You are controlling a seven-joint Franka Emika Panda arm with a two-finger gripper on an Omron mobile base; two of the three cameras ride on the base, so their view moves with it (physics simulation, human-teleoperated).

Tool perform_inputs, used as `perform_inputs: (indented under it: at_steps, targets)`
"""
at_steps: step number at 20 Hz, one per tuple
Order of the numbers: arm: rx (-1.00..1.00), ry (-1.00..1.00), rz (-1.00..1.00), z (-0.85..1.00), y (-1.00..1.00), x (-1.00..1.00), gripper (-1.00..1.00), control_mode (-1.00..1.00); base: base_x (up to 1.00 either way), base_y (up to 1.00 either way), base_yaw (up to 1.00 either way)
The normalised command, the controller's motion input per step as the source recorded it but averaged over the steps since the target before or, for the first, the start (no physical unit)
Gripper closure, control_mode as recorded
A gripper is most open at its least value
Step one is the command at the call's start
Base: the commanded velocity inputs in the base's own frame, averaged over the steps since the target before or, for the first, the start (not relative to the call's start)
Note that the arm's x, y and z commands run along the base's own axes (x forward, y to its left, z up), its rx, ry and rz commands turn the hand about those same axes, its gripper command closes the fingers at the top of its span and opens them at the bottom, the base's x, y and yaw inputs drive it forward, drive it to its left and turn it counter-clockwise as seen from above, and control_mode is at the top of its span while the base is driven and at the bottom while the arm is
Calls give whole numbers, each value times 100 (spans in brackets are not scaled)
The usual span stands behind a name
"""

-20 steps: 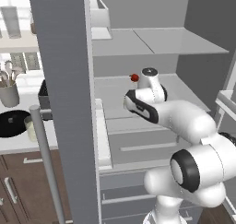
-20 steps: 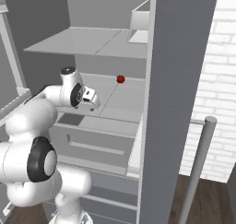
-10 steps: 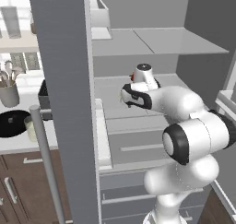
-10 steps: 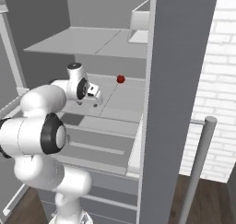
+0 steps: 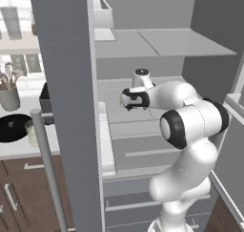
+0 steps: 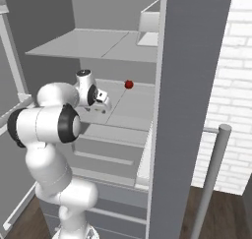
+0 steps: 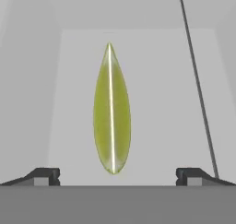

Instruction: Grab a lemon wedge from the fridge and one ice cube from the ice bowl, and put them in the glass of lemonade.

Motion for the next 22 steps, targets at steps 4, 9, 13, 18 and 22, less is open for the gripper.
perform_inputs:
  at_steps: [4,9,13,18,22]
  targets:
    - [0,0,0,-11,22,62,-100,-100,0,0,0]
    - [0,0,0,-10,-3,44,-100,-100,0,0,0]
    - [2,0,0,0,-12,3,-100,-100,0,0,0]
    - [5,-2,-1,-4,-14,-21,-100,-100,0,0,0]
    - [6,-3,-4,-1,-29,-8,-100,-100,0,0,0]
